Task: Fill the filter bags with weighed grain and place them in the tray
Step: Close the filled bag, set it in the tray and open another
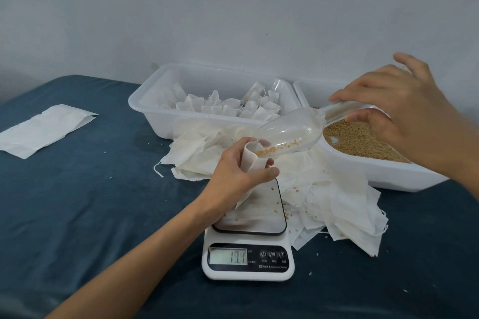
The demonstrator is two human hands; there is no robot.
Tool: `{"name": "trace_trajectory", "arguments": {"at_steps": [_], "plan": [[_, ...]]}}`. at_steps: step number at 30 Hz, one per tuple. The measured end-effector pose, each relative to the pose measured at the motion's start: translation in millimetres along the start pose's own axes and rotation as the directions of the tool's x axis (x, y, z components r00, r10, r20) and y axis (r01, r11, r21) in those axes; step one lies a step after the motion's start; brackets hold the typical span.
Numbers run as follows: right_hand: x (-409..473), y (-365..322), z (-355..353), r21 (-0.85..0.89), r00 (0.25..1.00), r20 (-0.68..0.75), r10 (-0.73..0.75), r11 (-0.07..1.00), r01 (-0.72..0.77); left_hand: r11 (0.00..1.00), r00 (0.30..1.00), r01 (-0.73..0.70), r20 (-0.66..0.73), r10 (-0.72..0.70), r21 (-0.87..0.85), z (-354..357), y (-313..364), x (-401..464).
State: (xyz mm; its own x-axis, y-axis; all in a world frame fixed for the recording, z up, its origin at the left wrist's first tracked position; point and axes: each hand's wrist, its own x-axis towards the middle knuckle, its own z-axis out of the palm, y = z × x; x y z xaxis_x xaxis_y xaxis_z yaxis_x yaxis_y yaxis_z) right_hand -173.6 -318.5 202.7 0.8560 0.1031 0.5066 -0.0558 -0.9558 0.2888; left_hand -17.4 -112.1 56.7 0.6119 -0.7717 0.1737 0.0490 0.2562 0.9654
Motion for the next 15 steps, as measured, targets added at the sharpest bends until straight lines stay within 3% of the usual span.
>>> {"name": "trace_trajectory", "arguments": {"at_steps": [15], "plan": [[4.5,-2.4,2.1,-0.142,0.979,-0.147,-0.138,0.983,0.117,1.000,1.000,0.002,-0.029,-0.001,0.029,-2.0,0.4,0.9]]}}
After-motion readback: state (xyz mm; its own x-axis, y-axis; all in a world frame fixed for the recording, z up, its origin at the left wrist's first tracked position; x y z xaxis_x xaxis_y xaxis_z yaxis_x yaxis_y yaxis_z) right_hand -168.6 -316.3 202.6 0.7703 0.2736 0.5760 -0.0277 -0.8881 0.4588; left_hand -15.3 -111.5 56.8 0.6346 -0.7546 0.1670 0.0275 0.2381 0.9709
